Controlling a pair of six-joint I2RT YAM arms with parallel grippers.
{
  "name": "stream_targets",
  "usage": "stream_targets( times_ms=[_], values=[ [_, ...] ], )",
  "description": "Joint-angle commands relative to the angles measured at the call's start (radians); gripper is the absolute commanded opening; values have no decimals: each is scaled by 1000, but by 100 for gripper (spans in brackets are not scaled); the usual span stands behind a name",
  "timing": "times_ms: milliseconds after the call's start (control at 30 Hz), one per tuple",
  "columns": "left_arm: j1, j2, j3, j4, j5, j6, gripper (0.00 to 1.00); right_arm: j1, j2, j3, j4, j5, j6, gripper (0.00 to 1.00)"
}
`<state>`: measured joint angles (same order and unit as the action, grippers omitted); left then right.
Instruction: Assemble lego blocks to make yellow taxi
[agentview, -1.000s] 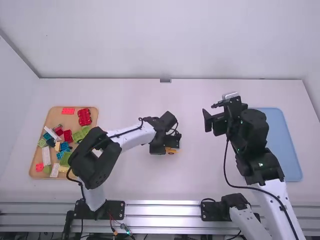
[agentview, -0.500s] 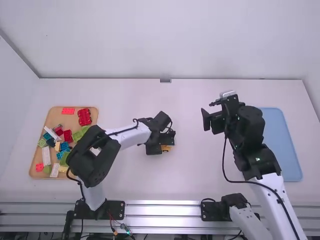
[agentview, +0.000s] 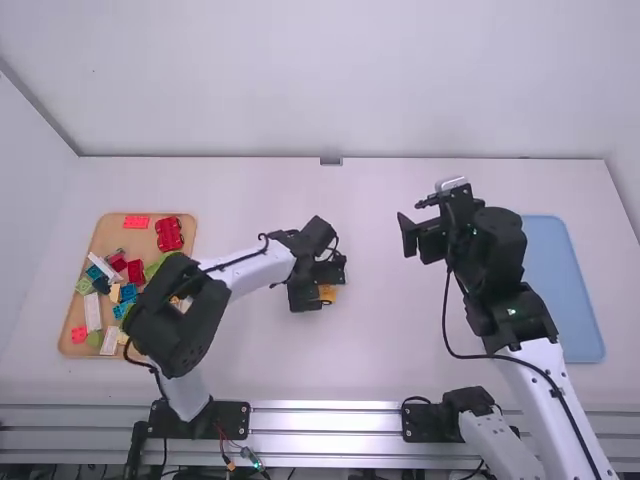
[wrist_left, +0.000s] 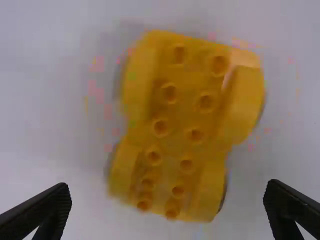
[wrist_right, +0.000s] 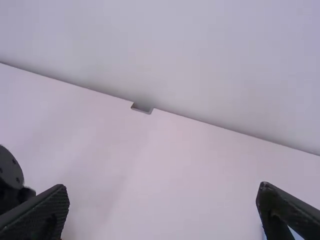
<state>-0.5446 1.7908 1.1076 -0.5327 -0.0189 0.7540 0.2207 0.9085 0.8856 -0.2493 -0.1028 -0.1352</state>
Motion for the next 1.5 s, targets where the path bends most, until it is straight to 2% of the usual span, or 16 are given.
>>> stream_targets(
  times_ms=[0, 200, 267, 400, 433, 500, 600, 667, 800, 867, 1000, 1133, 1233, 1300, 1367, 1467],
  values=[
    [106, -132, 42, -4, 10, -170, 99, 3, -12, 35, 7, -10, 4, 99],
    [404, -279, 37, -97, 130, -341, 99, 3, -12, 35, 9, -10, 3, 99],
    [564, -320, 31, -120, 154, -459, 99, 3, -6, 35, 9, -9, 4, 99],
    [803, -334, 23, -134, 155, -609, 99, 3, 17, 35, 18, -10, 4, 99],
    [814, -334, 23, -134, 153, -616, 99, 3, 19, 35, 20, -10, 4, 99],
    [964, -334, 11, -149, 51, -736, 99, 3, 38, 35, 34, -10, 3, 99],
    [1059, -334, 5, -186, -60, -838, 99, 3, 60, 35, 52, -10, 3, 99],
    [1119, -334, -3, -183, -79, -817, 99, 3, 74, 35, 61, -10, 3, 99],
    [1251, -331, -2, -174, 54, -649, 100, 3, 99, 35, 79, -10, 4, 98],
    [1322, -304, 1, -164, 127, -546, 96, 3, 110, 35, 93, -10, 7, 99],
    [1382, -217, 28, -195, 139, -415, 89, 3, 113, 35, 116, -11, 35, 99],
    [1373, -110, 64, -214, 132, -310, 84, 3, 111, 35, 132, -13, 34, 99],
    [1370, -21, 99, -186, 72, -339, 55, 3, 110, 35, 142, -13, 33, 99],
    [1370, 9, 114, -188, 67, -338, 57, 3, 107, 35, 141, -13, 33, 99],
    [1370, 56, 144, -193, 55, -337, 65, 3, 103, 35, 138, -13, 33, 99],
    [1383, 67, 148, -173, 66, -315, 64, 3, 103, 35, 142, -13, 33, 99]
  ],
)
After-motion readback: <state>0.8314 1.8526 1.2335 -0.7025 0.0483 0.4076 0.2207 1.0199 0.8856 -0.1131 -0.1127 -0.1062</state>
